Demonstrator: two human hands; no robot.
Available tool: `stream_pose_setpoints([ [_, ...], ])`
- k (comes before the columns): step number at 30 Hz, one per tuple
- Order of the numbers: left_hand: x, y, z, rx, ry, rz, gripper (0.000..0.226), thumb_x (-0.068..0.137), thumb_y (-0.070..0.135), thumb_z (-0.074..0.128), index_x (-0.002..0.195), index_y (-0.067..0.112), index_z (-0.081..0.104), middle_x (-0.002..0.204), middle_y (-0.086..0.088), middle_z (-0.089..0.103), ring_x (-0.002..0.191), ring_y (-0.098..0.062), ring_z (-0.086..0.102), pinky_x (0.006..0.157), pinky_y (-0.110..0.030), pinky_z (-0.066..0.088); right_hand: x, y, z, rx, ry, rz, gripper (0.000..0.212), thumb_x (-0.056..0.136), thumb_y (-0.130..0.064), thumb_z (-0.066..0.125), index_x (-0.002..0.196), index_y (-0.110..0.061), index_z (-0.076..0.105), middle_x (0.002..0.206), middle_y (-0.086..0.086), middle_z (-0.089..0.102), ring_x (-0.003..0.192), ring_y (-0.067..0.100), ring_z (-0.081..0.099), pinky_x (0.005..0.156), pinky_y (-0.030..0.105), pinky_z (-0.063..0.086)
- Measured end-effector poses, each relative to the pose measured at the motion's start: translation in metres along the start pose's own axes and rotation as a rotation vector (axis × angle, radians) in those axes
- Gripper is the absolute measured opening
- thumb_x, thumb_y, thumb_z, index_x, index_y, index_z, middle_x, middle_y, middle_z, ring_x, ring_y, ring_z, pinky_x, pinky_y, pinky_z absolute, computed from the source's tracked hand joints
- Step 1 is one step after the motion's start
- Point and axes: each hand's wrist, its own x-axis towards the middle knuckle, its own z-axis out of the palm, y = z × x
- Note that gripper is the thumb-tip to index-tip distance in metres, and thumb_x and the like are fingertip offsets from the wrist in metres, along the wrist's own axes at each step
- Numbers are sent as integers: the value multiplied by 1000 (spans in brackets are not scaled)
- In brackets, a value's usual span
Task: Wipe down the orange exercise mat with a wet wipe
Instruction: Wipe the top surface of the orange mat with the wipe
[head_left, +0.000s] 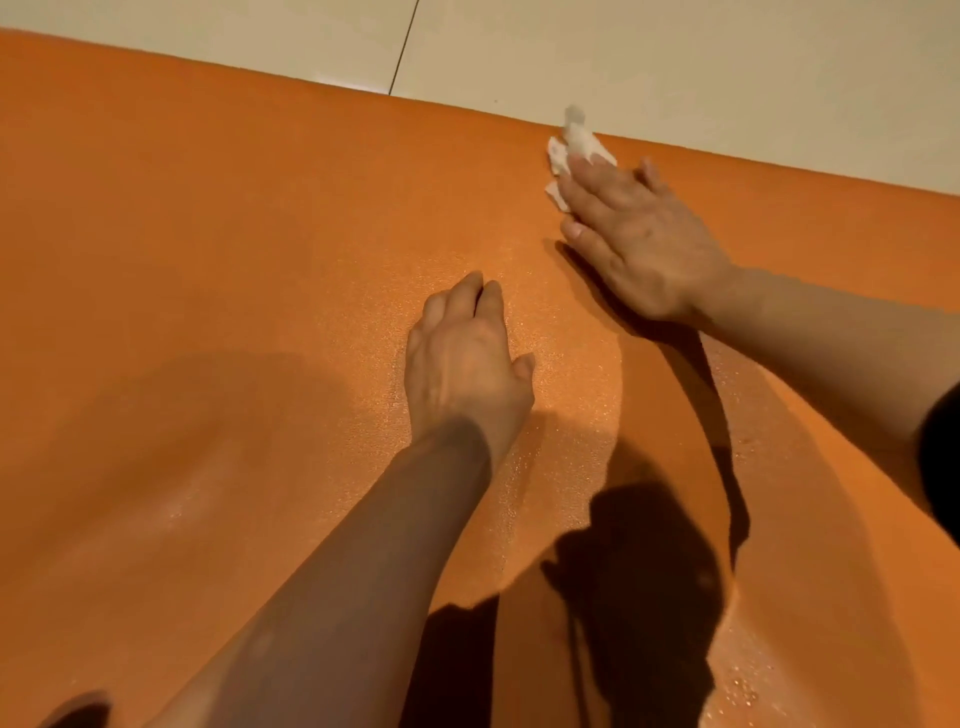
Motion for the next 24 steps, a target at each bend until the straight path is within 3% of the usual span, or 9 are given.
stream_pose_setpoints([
  [3, 8, -1, 0, 2, 4, 15, 71, 90, 37, 63, 149, 16, 30, 156, 2, 25, 141, -17, 21, 116, -36, 22, -2, -11, 5, 18, 61, 109, 74, 96, -55, 4, 154, -10, 16, 162, 7, 7, 150, 22, 3, 119, 36, -8],
  [6, 14, 0, 0, -8, 9, 12, 72, 90, 37, 63, 150, 17, 29, 157, 2, 24, 141, -17, 19, 116, -35, 20, 10, -34, 4, 0, 9, -53, 79, 93, -56, 0, 154, -9, 18, 162, 9, 8, 150, 23, 3, 120, 35, -7],
  [9, 18, 2, 1, 0, 23, 21, 73, 89, 38, 63, 150, 16, 29, 156, 1, 26, 141, -18, 20, 116, -37, 21, 42, -37, -2, -37, -9, -101, 69, 99, -53, 7, 155, -12, 12, 163, 6, 3, 150, 20, 1, 120, 37, -7],
  [14, 24, 14, 2, 22, 20, 28, 74, 89, 39, 64, 149, 12, 30, 157, -1, 25, 142, -19, 20, 117, -37, 20, 58, -18, -4, -96, -6, 19, 64, 103, -50, 11, 156, -14, 6, 163, 4, -1, 150, 19, -1, 121, 41, -6],
  [24, 20, 47, 17, 18, -7, 82, 70, 91, 40, 61, 148, 13, 32, 157, -1, 25, 143, -19, 19, 117, -38, 17, -18, 44, -4, -118, 13, 191, 71, 99, -54, 5, 156, -12, 8, 163, 7, 3, 150, 20, 1, 120, 41, -9],
])
